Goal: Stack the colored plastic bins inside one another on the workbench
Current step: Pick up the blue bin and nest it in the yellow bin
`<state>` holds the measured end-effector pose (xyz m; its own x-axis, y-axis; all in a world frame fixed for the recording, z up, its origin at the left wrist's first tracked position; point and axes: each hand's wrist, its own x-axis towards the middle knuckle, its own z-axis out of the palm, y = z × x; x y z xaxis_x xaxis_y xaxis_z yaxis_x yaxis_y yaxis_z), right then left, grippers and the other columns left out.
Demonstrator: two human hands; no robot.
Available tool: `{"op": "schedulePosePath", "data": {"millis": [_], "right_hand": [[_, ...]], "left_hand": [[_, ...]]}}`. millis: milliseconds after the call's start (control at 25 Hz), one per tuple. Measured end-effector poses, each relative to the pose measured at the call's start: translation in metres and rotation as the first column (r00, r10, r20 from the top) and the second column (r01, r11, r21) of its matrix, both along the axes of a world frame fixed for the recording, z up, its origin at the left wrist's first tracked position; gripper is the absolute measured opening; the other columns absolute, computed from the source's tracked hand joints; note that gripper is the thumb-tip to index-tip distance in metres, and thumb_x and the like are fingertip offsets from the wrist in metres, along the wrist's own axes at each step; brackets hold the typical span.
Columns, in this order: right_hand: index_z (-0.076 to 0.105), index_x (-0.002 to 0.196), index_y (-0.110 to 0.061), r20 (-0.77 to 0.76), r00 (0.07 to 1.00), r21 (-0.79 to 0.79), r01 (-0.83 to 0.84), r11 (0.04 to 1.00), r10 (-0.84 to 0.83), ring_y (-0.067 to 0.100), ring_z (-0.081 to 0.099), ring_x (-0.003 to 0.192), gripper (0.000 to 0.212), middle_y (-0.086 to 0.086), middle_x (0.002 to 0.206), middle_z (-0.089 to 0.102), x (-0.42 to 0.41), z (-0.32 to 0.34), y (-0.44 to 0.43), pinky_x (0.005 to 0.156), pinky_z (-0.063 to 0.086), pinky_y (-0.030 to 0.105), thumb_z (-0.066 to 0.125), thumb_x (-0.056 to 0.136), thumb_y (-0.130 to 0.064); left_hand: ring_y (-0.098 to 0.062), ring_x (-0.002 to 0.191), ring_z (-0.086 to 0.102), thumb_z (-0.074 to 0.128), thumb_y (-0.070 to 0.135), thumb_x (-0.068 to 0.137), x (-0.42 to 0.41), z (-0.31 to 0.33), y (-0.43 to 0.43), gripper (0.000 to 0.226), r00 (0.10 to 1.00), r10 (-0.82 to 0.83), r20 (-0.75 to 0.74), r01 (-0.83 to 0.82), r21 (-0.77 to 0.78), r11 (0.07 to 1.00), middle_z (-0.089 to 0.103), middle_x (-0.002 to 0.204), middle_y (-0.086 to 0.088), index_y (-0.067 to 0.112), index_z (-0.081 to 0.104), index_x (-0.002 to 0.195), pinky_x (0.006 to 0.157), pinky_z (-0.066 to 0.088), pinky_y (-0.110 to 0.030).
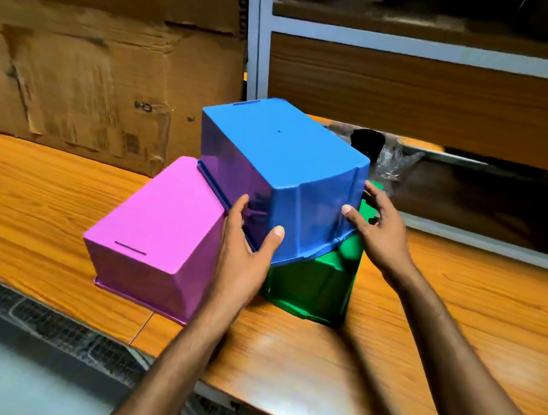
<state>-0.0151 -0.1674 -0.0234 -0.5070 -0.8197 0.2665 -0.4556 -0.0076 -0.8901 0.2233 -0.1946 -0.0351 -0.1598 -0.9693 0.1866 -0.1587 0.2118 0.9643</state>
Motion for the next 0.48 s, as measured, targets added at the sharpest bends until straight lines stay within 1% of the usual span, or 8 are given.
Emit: {"op": "schedulePosePath", "data": {"millis": [80, 120, 160, 240, 280, 400, 480], "right_hand": [[0.051, 0.146, -0.028, 0.057, 0.995, -0.02, -0.087, 0.996, 0.088, 0.01, 0.055, 0.134, 0.065, -0.01, 0.144, 0.06, 0.004, -0.001, 0.004, 0.112, 0.047, 0.049, 0.077, 0.087, -0.021], [0.049, 0.148, -0.027, 0.068, 0.991, -0.035, -0.114, 0.993, 0.116, 0.009, 0.055, 0.133, 0.069, -0.01, 0.144, 0.059, 0.006, 0.002, 0.006, 0.112, 0.047, 0.049, 0.077, 0.086, -0.012], [0.047, 0.15, -0.028, 0.073, 0.988, -0.051, -0.132, 0.99, 0.135, 0.009, 0.055, 0.133, 0.074, -0.01, 0.146, 0.057, 0.007, 0.006, 0.009, 0.112, 0.047, 0.049, 0.077, 0.085, -0.006], [0.042, 0.155, -0.03, 0.085, 0.984, -0.102, -0.15, 0.983, 0.158, 0.01, 0.051, 0.137, 0.086, -0.01, 0.153, 0.051, 0.01, 0.02, 0.015, 0.114, 0.046, 0.047, 0.081, 0.082, -0.005], [0.04, 0.156, -0.03, 0.09, 0.981, -0.139, -0.158, 0.978, 0.171, 0.01, 0.049, 0.14, 0.089, -0.01, 0.155, 0.049, 0.01, 0.029, 0.017, 0.116, 0.044, 0.046, 0.082, 0.082, -0.005], [0.041, 0.156, -0.023, 0.078, 0.967, -0.251, -0.217, 0.943, 0.244, 0.005, 0.048, 0.141, 0.082, -0.009, 0.155, 0.05, 0.015, 0.068, 0.024, 0.12, 0.039, 0.042, 0.079, 0.085, -0.004], [0.042, 0.156, -0.019, 0.055, 0.954, -0.299, -0.267, 0.916, 0.296, 0.006, 0.047, 0.143, 0.081, -0.007, 0.156, 0.05, 0.016, 0.094, 0.029, 0.121, 0.038, 0.042, 0.079, 0.085, -0.008]], "left_hand": [[-0.016, 0.137, 0.049, 0.074, 0.054, 0.073, 0.0, 0.001, -0.002, 0.092, 1.0, -0.007, -0.022, 0.007, -0.024, 1.0, 0.047, 0.149, 0.003, 0.027, 0.038, 0.154, 0.112, 0.045, -0.051], [-0.016, 0.139, 0.048, 0.077, 0.05, 0.072, 0.001, 0.004, -0.003, 0.096, 1.0, -0.012, -0.012, 0.012, -0.054, 0.998, 0.044, 0.152, 0.003, 0.028, 0.035, 0.156, 0.112, 0.046, -0.051], [-0.015, 0.14, 0.047, 0.079, 0.045, 0.072, 0.004, 0.009, -0.005, 0.1, 1.0, -0.017, 0.015, 0.018, -0.095, 0.995, 0.041, 0.155, 0.006, 0.029, 0.032, 0.158, 0.112, 0.047, -0.049], [-0.013, 0.137, 0.051, 0.083, 0.038, 0.07, 0.011, 0.025, -0.01, 0.103, 0.999, -0.038, 0.018, 0.04, -0.17, 0.985, 0.044, 0.153, 0.017, 0.034, 0.031, 0.159, 0.109, 0.05, -0.046], [-0.013, 0.133, 0.055, 0.086, 0.036, 0.07, 0.015, 0.034, -0.015, 0.103, 0.998, -0.056, -0.01, 0.054, -0.182, 0.982, 0.048, 0.15, 0.018, 0.034, 0.033, 0.159, 0.107, 0.052, -0.045], [-0.009, 0.129, 0.061, 0.091, 0.021, 0.075, 0.023, 0.066, -0.024, 0.099, 0.986, -0.131, -0.107, 0.106, -0.21, 0.972, 0.056, 0.147, 0.011, 0.021, 0.037, 0.159, 0.107, 0.053, -0.04], [-0.002, 0.125, 0.063, 0.086, 0.01, 0.08, 0.027, 0.087, -0.026, 0.09, 0.977, -0.146, -0.153, 0.105, -0.245, 0.964, 0.058, 0.148, 0.006, 0.014, 0.039, 0.157, 0.104, 0.053, -0.027]]}}
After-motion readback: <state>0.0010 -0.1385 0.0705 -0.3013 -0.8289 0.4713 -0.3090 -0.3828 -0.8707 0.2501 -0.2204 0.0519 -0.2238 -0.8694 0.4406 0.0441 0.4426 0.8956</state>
